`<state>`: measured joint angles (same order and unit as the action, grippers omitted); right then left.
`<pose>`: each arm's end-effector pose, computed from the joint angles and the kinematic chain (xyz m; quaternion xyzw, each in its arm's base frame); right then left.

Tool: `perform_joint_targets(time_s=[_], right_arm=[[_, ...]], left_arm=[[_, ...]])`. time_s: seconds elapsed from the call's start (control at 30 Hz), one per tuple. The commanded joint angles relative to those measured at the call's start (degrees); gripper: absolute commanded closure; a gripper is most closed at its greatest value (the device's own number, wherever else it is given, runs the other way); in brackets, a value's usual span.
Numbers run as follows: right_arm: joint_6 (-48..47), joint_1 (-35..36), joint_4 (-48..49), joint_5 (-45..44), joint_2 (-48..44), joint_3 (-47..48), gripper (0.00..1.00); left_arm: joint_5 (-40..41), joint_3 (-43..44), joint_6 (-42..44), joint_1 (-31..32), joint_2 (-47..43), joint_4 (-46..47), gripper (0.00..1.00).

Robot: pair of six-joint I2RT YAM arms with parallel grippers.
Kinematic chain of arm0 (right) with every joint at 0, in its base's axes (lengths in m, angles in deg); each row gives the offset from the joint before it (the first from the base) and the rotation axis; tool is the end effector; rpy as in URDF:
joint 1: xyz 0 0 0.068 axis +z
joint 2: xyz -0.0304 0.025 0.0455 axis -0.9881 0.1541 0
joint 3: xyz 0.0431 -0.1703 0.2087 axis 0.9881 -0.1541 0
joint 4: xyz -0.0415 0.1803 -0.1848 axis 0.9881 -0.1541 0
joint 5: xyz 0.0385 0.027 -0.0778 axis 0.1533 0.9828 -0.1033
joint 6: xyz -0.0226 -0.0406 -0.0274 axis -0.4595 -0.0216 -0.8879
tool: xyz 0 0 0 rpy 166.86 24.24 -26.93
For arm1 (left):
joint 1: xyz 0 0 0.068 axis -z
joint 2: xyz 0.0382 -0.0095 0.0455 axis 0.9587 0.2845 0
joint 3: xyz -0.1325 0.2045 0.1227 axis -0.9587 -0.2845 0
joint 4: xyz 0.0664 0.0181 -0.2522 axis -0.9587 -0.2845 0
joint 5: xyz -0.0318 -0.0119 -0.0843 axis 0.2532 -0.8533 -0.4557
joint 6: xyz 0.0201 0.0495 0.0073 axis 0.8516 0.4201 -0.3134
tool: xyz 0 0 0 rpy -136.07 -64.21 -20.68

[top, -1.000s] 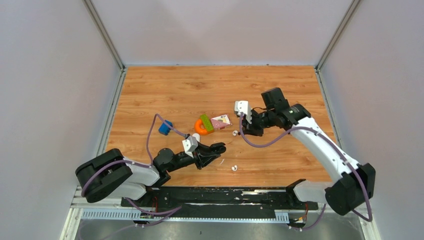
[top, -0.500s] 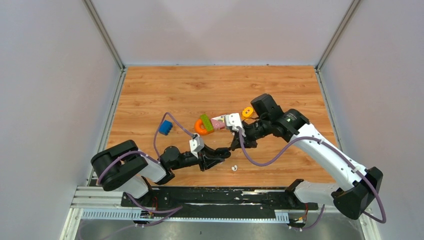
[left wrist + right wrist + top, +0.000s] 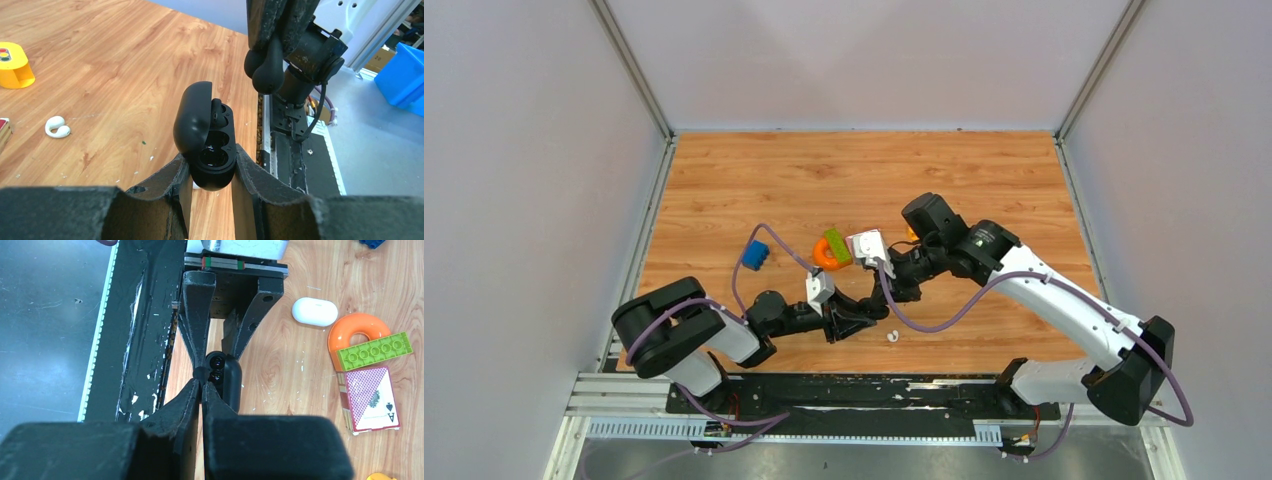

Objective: Insert the wireless bluetooth earbuds into the charging case
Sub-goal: Insert the left earbud into the left side groove of the charging case.

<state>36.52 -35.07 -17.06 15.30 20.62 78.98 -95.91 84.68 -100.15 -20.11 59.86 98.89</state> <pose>0.1547 0.1950 0.3331 -0.6848 0.5776 0.3574 0.2640 0.1192 -0.1869 0.1612 0.3485 0.5720 -0.5577 0.4902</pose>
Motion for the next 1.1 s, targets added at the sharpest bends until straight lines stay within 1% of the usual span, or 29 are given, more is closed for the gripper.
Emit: perform_joint_targets(time_s=[0.0,0.17,0.4,0.83,1.07], right_arm=[[2.9,0.2,5.5,-0.5,-0.1,-1.4,1.0],[2.3,0.3,6.9,-2.2,0.3,-2.8,1.0],[2.8,0.3,8.6,-1.5,0.3,-4.4,1.0],[2.5,0.5,8.4,-0.6,2.4,-4.4,1.0],[2.6,0.9,8.5,-1.1,2.0,-4.4,1.0]], left_arm=[[-1.2,1.3,-0.7,-0.3,0.9,5.9,1.0],[-1.3,1.2,-0.7,-0.3,1.1,6.5,1.0],[-1.0,0.8,-0.5,-0.3,0.7,6.9,1.0],[-0.9,0.5,-0.3,-0.2,-0.2,6.9,1.0],[-0.2,0.4,-0.4,-0.3,-0.4,6.9,1.0]])
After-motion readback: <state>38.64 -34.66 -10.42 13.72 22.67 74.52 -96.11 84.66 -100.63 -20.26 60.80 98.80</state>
